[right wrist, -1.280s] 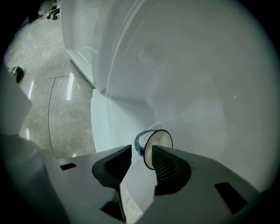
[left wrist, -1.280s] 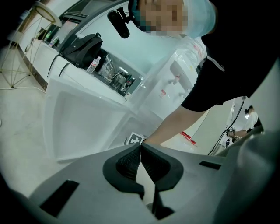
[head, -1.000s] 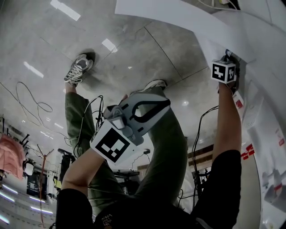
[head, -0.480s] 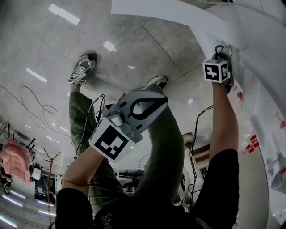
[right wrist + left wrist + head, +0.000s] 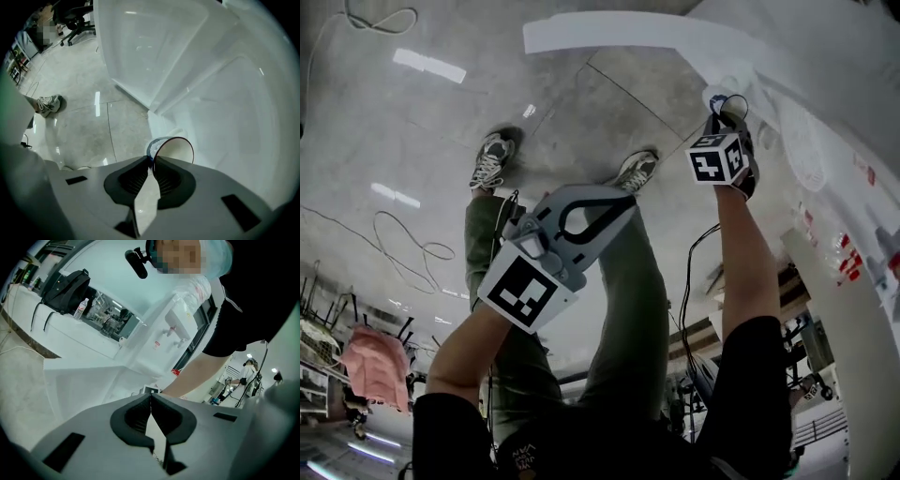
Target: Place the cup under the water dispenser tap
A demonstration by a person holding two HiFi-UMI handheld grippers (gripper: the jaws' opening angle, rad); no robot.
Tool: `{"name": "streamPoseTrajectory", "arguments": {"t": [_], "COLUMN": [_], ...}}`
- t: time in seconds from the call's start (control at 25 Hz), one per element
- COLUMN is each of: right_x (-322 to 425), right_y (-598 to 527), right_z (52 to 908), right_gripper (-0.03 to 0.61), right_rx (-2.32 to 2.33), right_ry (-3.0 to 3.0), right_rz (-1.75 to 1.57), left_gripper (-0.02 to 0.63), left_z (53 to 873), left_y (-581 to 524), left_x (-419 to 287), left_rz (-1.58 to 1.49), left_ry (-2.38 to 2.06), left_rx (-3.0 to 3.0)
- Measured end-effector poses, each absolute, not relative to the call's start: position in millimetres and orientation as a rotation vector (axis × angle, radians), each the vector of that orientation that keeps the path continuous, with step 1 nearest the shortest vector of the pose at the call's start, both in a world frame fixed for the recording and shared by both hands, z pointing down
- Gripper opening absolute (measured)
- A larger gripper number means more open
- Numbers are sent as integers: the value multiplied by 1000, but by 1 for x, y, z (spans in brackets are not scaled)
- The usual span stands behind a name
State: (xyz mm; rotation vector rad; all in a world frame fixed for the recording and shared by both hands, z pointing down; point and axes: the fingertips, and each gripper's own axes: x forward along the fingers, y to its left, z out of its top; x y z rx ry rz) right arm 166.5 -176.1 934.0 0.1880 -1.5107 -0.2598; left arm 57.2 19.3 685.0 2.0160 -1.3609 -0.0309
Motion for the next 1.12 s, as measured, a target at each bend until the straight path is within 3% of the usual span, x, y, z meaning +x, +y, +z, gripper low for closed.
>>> {"name": "streamPoseTrajectory", "arguments": {"t": [0.64, 1.12], "right_x": [198, 229], "right_y": [-97, -86], "right_z": [801, 693], "right_gripper": [67, 67], "right_rx": [321, 157], "right_ry": [-1627, -1676], "right_rz": [-12, -145], "left_gripper": [20, 20], "left_z": [577, 509], "left_y": [17, -4], "left_x": [54, 65], "left_rz": [88, 103], "left_ry": [-1216, -1234], "left_rx": [2228, 2279]}}
